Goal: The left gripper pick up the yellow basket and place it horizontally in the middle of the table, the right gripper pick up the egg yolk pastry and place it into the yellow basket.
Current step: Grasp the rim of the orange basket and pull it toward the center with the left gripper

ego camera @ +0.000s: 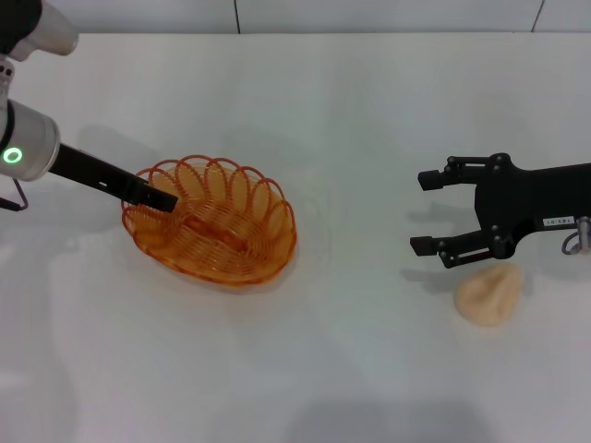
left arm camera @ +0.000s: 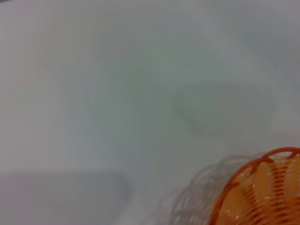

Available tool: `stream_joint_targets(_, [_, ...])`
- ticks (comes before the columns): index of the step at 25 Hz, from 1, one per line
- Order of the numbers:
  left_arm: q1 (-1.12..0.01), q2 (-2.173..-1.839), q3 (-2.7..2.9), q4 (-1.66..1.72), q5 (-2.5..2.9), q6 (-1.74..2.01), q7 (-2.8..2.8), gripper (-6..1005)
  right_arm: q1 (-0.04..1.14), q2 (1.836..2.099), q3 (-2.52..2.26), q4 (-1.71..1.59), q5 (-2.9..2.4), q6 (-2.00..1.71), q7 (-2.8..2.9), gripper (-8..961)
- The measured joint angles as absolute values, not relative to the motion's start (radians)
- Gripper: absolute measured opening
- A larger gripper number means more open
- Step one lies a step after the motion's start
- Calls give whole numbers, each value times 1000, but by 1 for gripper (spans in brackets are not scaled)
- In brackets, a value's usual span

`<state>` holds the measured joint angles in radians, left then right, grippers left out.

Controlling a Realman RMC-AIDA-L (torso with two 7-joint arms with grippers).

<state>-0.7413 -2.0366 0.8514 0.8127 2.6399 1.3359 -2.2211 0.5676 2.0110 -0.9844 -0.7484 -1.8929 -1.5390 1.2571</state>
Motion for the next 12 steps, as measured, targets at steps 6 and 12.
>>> stream_joint_targets(6, [-738,-2038,851,809,2611,1342,-2202,622,567,2011,-981,-747,-1893,-1539,1254,865])
stream_joint_targets(12, [-729,-2039,851,808,2601,1342,-2196,422,569,2011,-981,-748,-1893,-1539,1255,864])
